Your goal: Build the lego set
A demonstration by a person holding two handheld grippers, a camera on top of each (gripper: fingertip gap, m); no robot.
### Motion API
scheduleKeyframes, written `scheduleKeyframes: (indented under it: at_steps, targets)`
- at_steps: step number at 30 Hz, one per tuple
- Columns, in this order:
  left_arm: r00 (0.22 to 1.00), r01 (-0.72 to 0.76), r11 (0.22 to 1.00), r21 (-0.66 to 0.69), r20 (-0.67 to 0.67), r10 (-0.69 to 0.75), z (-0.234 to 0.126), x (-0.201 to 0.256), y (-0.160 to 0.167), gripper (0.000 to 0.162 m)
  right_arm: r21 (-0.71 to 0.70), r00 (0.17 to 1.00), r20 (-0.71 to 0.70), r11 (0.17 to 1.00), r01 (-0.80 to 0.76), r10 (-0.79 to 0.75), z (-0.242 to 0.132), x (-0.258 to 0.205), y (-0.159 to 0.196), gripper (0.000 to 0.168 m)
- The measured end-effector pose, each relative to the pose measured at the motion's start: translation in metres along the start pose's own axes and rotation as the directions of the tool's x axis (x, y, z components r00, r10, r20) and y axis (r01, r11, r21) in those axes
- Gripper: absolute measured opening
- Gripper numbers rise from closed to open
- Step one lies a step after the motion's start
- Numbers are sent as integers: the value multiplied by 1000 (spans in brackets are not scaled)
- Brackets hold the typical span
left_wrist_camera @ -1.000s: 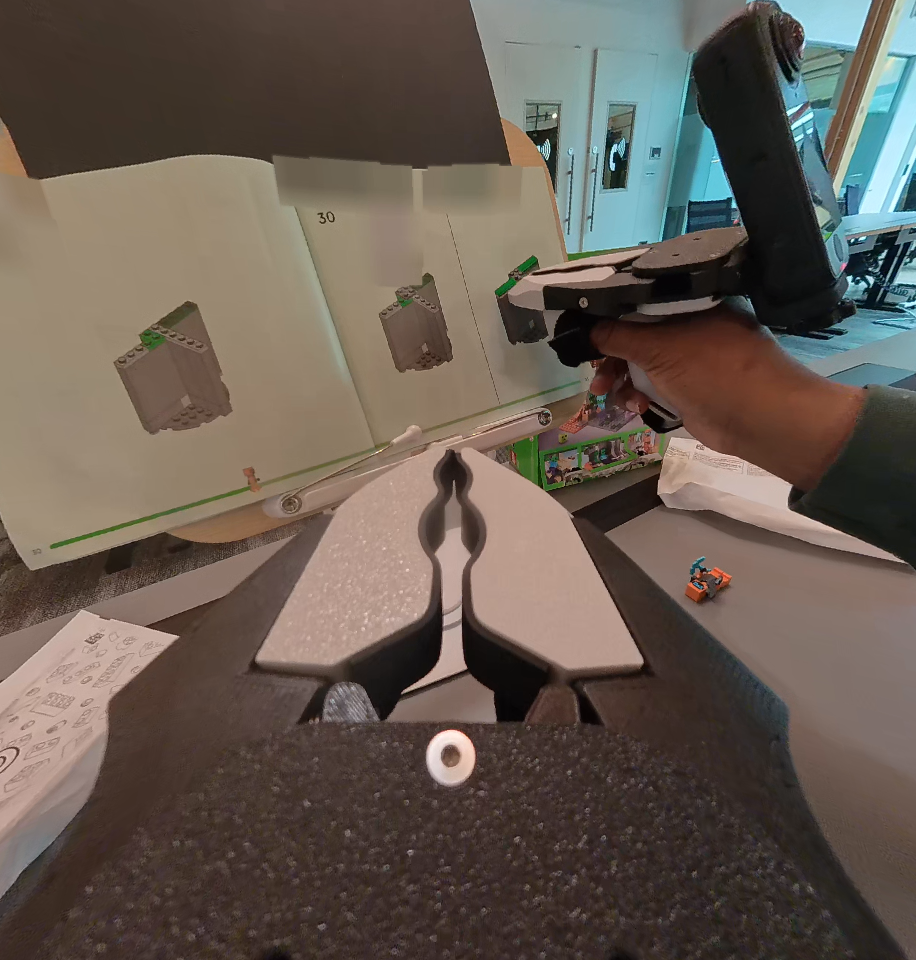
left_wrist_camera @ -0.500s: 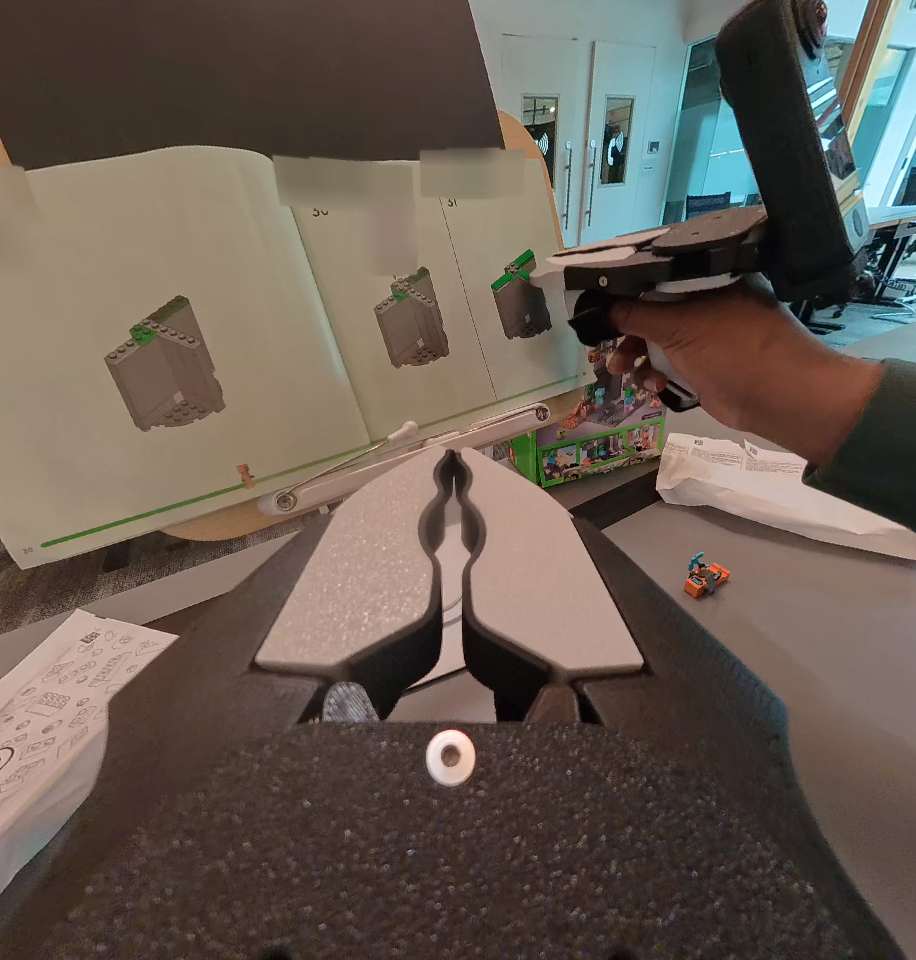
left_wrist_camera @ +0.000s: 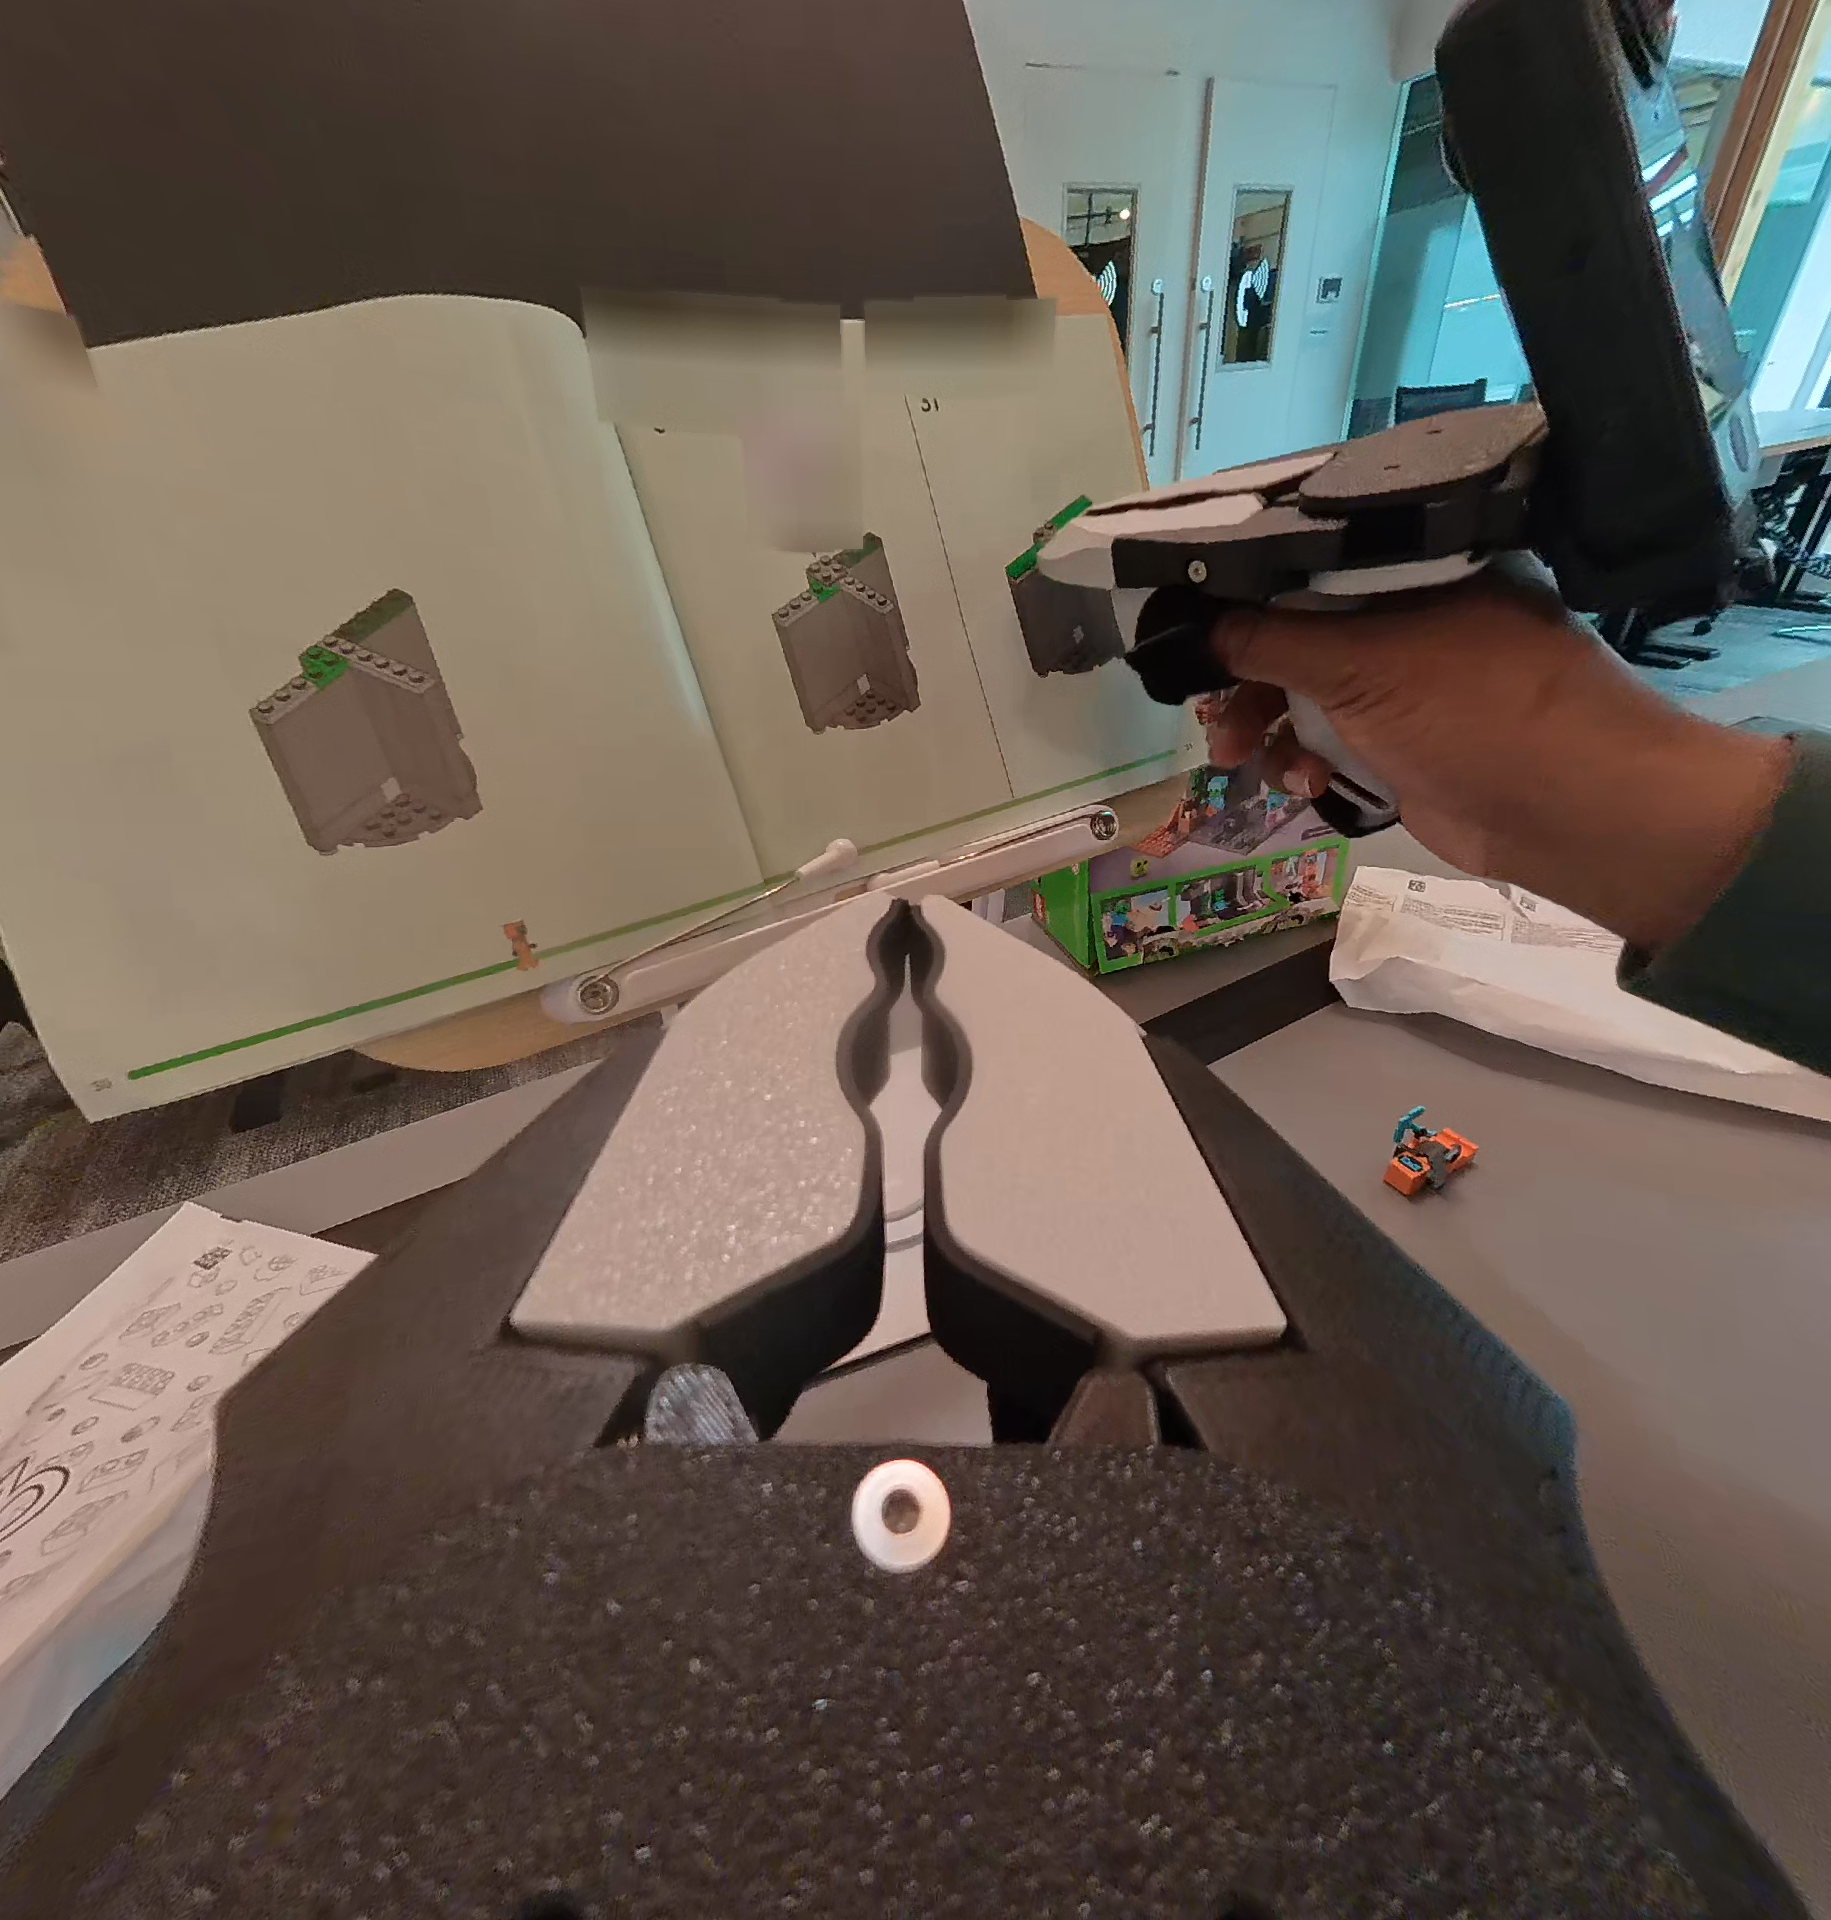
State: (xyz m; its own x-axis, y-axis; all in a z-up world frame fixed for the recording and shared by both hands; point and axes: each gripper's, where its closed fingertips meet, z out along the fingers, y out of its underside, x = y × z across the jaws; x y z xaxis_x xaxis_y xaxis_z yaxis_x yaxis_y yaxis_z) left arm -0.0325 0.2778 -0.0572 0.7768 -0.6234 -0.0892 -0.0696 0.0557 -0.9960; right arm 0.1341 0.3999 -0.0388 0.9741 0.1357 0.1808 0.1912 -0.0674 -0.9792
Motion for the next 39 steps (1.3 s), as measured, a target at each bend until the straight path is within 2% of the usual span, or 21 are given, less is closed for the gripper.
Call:
scheduleKeyframes:
  at_steps: [5, 12, 17, 28, 34, 39]
  targets:
    - [1000, -4, 1000, -12, 7, 4, -2, -1, 2, 0, -1, 1000, 11, 1000, -10, 10, -18, -9, 10, 0]
    - [999, -38, 997, -71, 25, 40, -17, 1, 13, 0, -1, 996, 39, 997, -74, 74, -83, -26, 30, 0]
    - [996, -74, 991, -110, 37, 78, -41, 2, 26, 0, -13, 994, 59, 996, -93, 94, -132, -47, 46, 0]
    - [995, -68, 985, -157, 63, 79, -117, -5, 52, 0, -49, 982, 126, 990, -135, 140, -212, -95, 92, 0]
    - [998, -9, 989, -151, 54, 18, -167, -1, 64, 0, -44, 974, 181, 990, -131, 137, -224, -104, 109, 0]
    - [995, 1, 993, -119, 102, 11, -217, -22, 41, 0, -32, 957, 242, 987, -156, 159, -222, -106, 105, 0]
